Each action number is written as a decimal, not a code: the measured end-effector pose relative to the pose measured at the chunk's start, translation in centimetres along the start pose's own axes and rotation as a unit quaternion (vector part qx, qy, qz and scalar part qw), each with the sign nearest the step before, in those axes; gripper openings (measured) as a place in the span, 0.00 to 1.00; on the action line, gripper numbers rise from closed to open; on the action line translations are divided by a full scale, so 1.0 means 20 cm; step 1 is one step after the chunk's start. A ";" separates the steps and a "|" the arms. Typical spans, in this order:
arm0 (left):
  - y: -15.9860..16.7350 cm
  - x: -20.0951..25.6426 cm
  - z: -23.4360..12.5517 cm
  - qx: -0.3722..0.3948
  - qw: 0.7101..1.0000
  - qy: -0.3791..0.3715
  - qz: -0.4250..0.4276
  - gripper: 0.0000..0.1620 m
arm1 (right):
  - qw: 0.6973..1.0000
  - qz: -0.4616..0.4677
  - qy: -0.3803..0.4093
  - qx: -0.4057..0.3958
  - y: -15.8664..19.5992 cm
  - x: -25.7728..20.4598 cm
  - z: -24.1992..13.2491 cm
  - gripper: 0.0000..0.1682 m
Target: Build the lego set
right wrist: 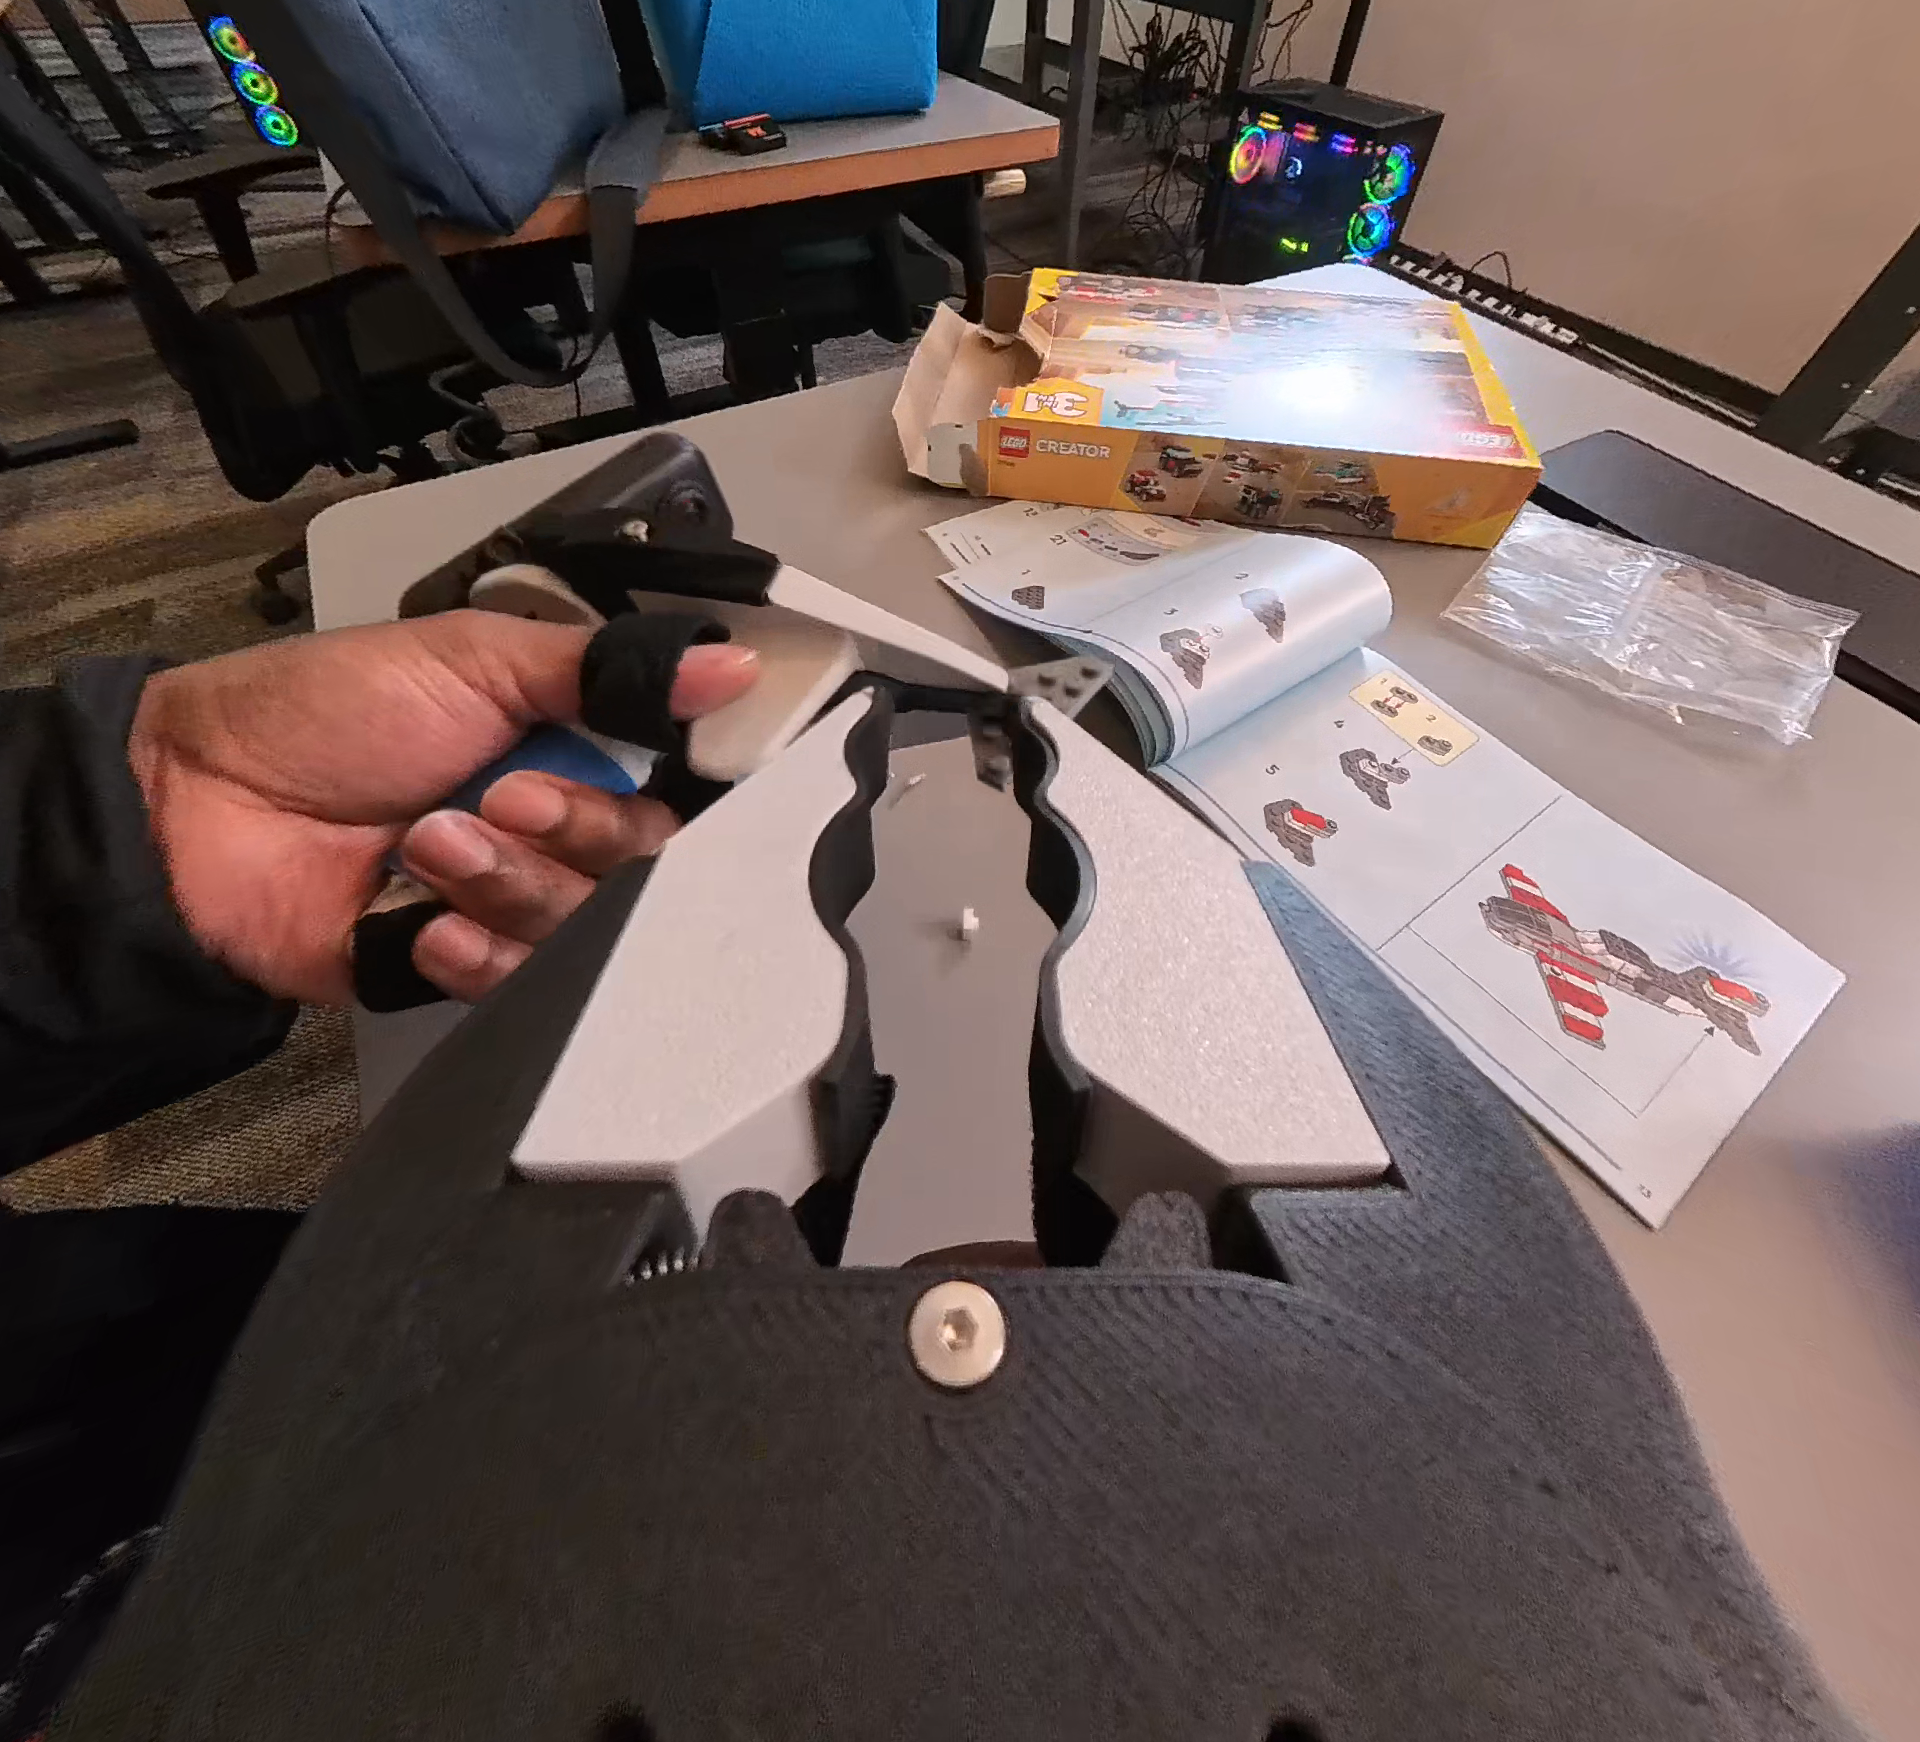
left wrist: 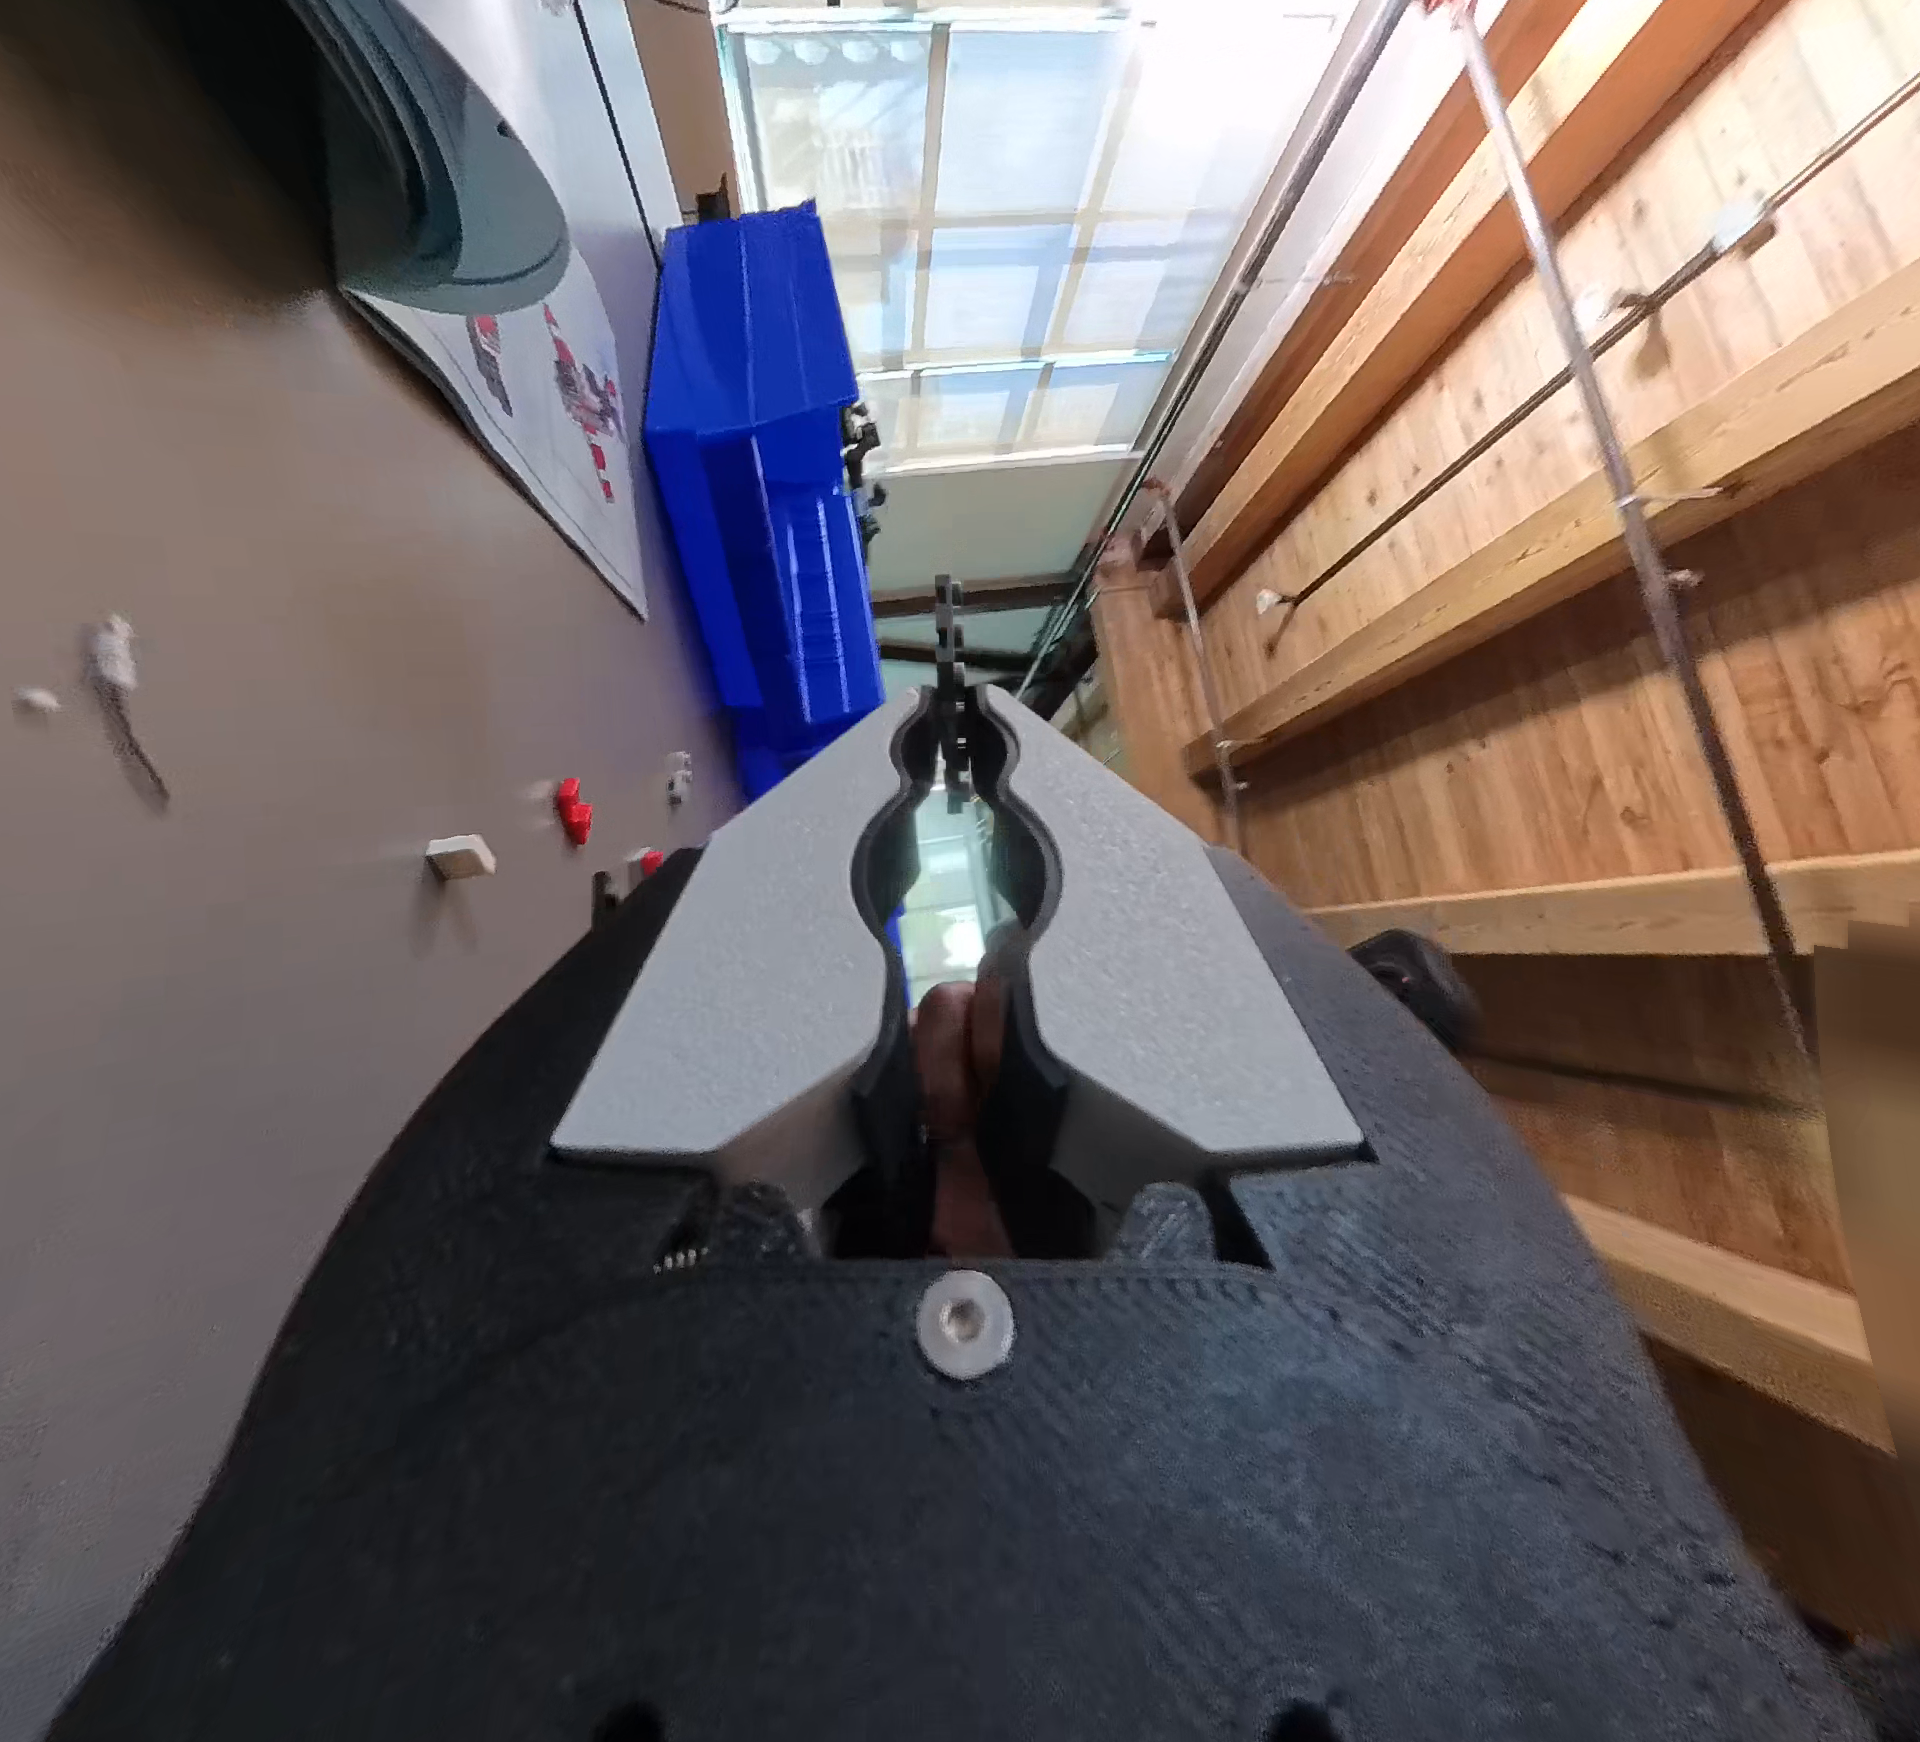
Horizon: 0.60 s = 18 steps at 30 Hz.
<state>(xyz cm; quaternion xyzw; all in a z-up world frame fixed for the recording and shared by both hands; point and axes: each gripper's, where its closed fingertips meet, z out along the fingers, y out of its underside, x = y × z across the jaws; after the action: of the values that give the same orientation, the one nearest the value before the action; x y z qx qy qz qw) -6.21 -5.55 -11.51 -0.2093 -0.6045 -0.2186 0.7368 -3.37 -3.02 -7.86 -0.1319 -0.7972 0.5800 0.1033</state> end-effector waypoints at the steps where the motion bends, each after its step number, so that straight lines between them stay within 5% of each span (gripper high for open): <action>1: 0.00 -0.01 -0.01 -0.009 1.000 -0.007 0.010 0.03 | 1.000 -0.002 0.004 -0.002 0.00 0.00 0.01 0.15; 18: -0.03 -0.05 -0.05 -0.008 1.000 -0.007 -0.004 0.03 | 0.994 -0.031 0.071 -0.080 0.13 0.02 0.22 0.15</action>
<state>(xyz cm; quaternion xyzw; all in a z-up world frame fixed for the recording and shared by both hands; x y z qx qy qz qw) -5.88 -6.61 -12.67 -0.2148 -0.6088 -0.2246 0.7299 -4.99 -6.04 -11.76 -0.1559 -0.8352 0.5002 0.1670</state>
